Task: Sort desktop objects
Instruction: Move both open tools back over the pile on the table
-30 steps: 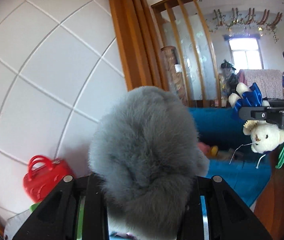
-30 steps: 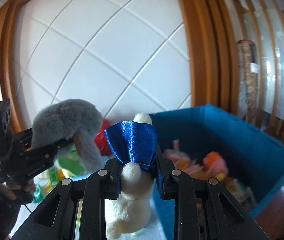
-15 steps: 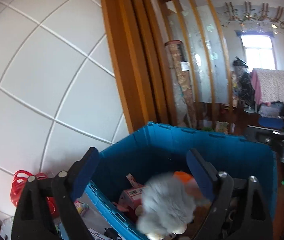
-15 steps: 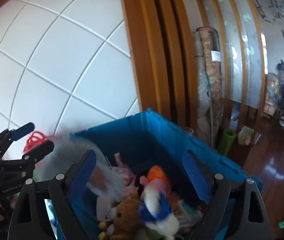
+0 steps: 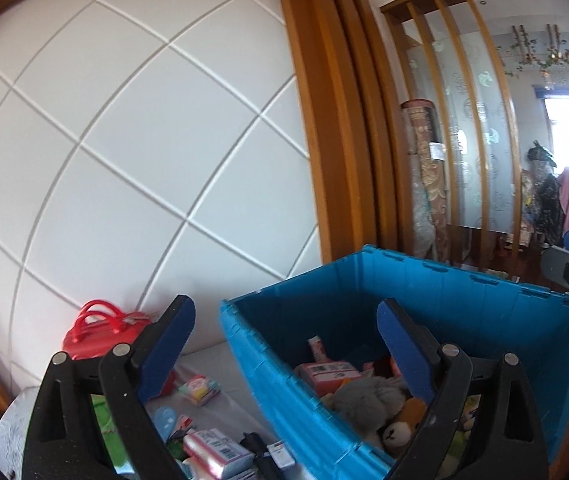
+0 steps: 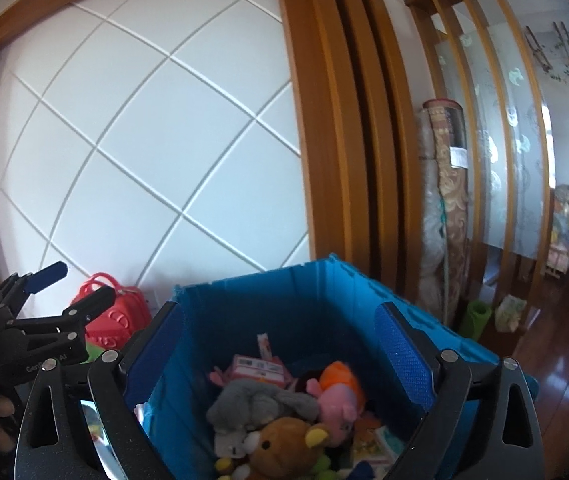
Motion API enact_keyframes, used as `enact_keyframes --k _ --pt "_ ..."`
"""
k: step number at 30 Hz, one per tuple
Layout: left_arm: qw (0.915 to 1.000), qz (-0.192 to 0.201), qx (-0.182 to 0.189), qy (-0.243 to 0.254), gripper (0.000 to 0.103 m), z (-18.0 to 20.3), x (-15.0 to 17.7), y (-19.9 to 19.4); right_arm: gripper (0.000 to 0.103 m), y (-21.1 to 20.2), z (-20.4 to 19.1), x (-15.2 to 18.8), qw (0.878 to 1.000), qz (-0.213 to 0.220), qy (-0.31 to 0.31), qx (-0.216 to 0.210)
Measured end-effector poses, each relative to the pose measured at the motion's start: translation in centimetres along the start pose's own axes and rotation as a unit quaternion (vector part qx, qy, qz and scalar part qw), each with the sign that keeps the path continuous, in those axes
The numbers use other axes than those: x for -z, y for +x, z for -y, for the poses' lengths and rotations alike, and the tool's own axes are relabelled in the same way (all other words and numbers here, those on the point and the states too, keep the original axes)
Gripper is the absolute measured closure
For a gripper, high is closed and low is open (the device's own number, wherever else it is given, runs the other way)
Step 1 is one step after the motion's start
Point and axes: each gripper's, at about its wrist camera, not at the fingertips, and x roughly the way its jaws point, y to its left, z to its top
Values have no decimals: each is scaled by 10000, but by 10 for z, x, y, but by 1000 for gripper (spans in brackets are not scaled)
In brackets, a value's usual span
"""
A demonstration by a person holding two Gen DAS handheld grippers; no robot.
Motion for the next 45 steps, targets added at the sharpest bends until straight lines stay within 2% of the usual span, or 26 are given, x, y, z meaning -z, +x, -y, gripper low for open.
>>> enact_keyframes --k 5,9,12,16,23,29,33,39,45 --pt "9983 26 -559 -130 10 -35 25 -31 6 -11 -28 11 9996 119 -83 -232" --pt "9944 -62 -1018 -271 10 -77 53 -61 6 -21 -55 25 9984 89 -132 -536" --pt "9887 -71 -1472 -263 10 -111 72 -87 3 -30 -81 37 9964 138 -302 -778" --pt "9794 -110 -2011 -149 10 -151 95 -126 1 -28 -121 54 9924 -84 -465 -1135" --pt "9655 -333 -2582 37 10 -218 144 -182 1 -17 -190 80 9881 -485 -440 -1393" --pt "9600 -495 -2757 -13 9 -267 181 -209 1 -15 -239 102 9848 -708 -412 -1529" --pt "9591 -632 -2759 -1 9 -282 205 -209 1 -15 -262 123 9814 -861 -478 -1651" --pt "9617 -870 -2594 -161 9 -281 234 -199 1 -3 -273 152 9751 -1277 -602 -1711" --pt "9549 -1084 -2755 -251 9 -271 242 -185 1 11 -271 156 9703 -1331 -713 -1889"
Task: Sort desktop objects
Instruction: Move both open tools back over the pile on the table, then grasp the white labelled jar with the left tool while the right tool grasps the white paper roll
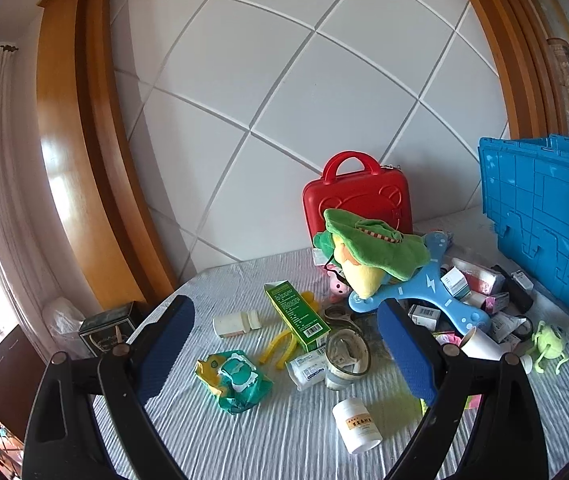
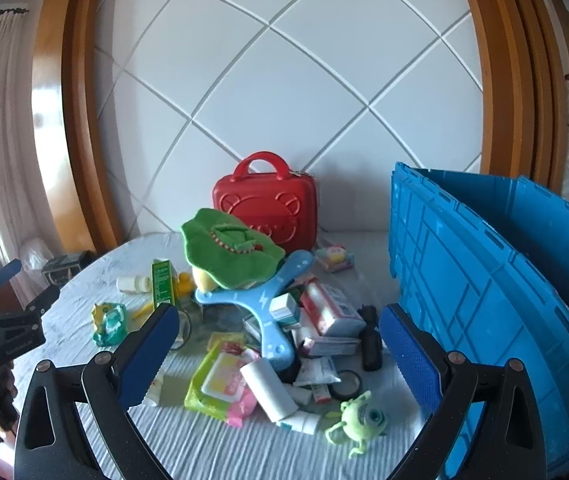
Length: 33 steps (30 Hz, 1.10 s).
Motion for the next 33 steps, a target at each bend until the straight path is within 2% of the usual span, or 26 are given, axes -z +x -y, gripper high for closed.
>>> enact_keyframes --k 6,8,14,19,25,30,33 --pt "9997 -92 -150 -165 9 13 -3 3 1 8 7 4 9992 -130 -291 -260" --pt "9995 -175 -216 -174 9 21 0 7 1 12 12 9 9981 -221 -334 -468" --pt "9983 -390 -366 -244 9 43 16 17 2 27 22 29 9947 -448 -584 -714" --pt "9965 -646 -412 -329 9 48 34 28 2 52 21 46 9896 -862 -744 -878" --pt "9916 -1133 -435 -441 9 41 63 55 7 89 15 71 9819 -1336 -840 -1047" --pt "9865 -1550 -328 -408 9 44 90 78 22 138 4 104 9669 -1968 -1007 -1273" --pt "9828 -1788 -279 -372 9 47 106 94 25 164 -1 122 9605 -2205 -1028 -1355"
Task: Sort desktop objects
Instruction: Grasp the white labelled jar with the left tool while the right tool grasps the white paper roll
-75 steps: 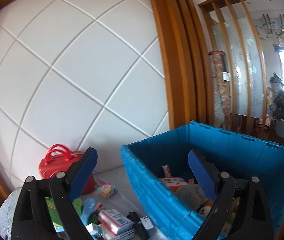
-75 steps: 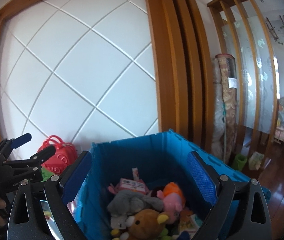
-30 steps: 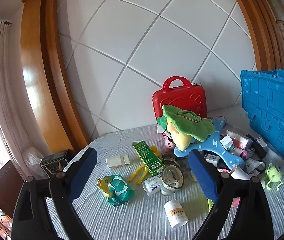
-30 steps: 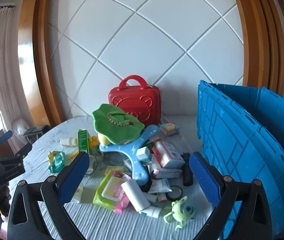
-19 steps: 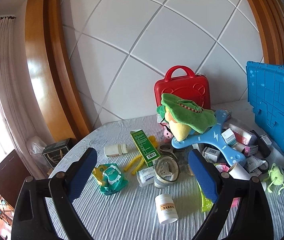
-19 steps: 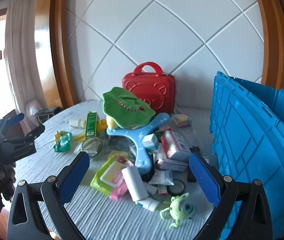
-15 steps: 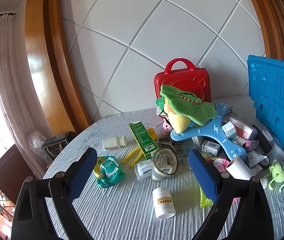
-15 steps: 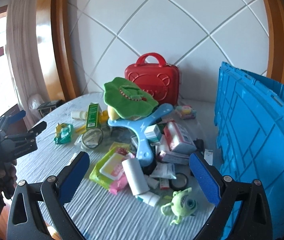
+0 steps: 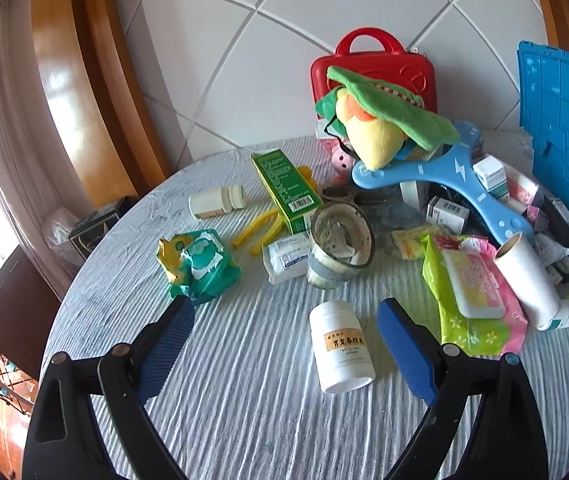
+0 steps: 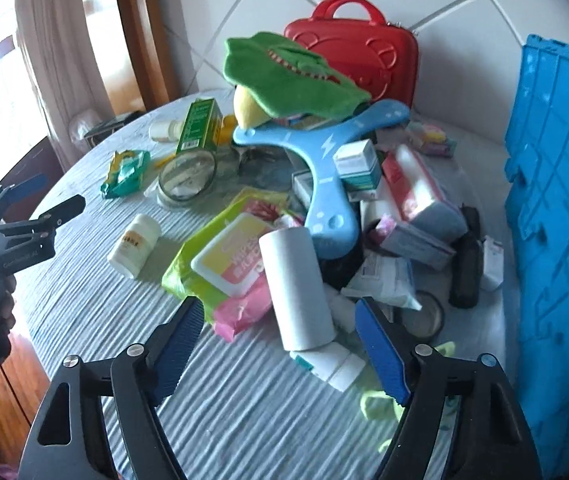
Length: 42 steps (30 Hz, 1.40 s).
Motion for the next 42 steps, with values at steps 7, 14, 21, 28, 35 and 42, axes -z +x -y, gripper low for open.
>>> enact_keyframes --k 7,14,21,28,35,42 --pt "9984 -546 179 6 9 7 18 45 26 49 5 1 9992 -376 -125 8" --pt "9946 -918 477 73 9 22 20 81 40 75 17 -2 9981 -609 -82 12" --pt "9911 -1098 734 175 9 32 23 100 51 86 17 -10 9973 -713 -123 126" --pt "9865 -1239 1046 240 36 37 34 104 52 88 11 -9 9969 -702 -213 268" --pt "9892 -1061 988 227 57 28 28 93 53 79 5 -4 9973 -631 -87 378" --pt "9934 -626 904 323 57 18 9 67 54 55 -2 -1 9980 -471 142 392"
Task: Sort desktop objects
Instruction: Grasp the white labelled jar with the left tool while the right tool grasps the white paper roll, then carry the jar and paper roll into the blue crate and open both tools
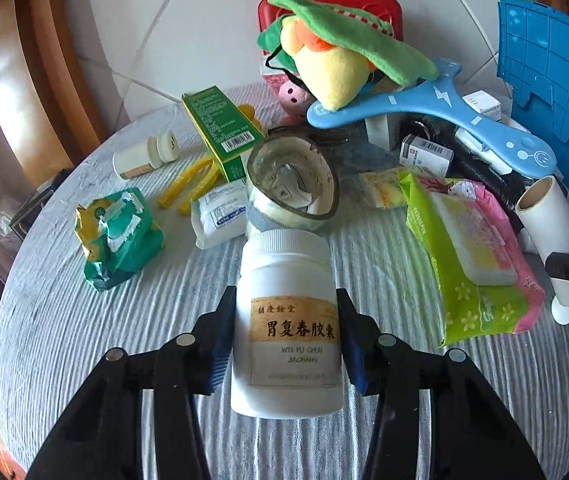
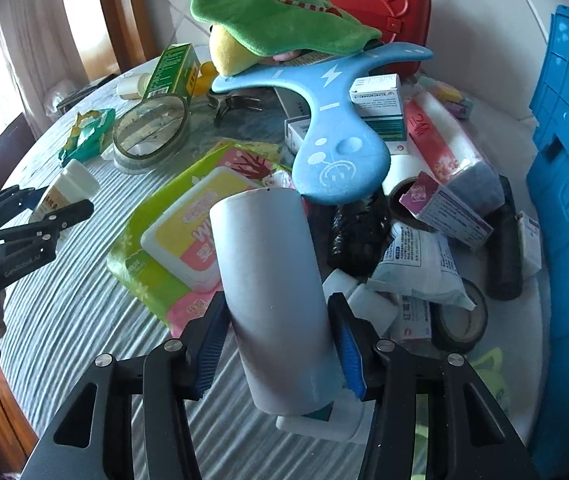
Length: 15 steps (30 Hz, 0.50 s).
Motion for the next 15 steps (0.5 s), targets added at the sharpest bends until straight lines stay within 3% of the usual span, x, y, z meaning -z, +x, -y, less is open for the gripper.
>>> enact_keyframes --k 5,15 --pt "9992 375 -17 138 57 -1 -19 -30 55 -32 -4 -4 9993 282 233 -112" --pt "9959 855 21 305 57 -8 -47 -70 58 -94 -13 -25 9944 926 481 155"
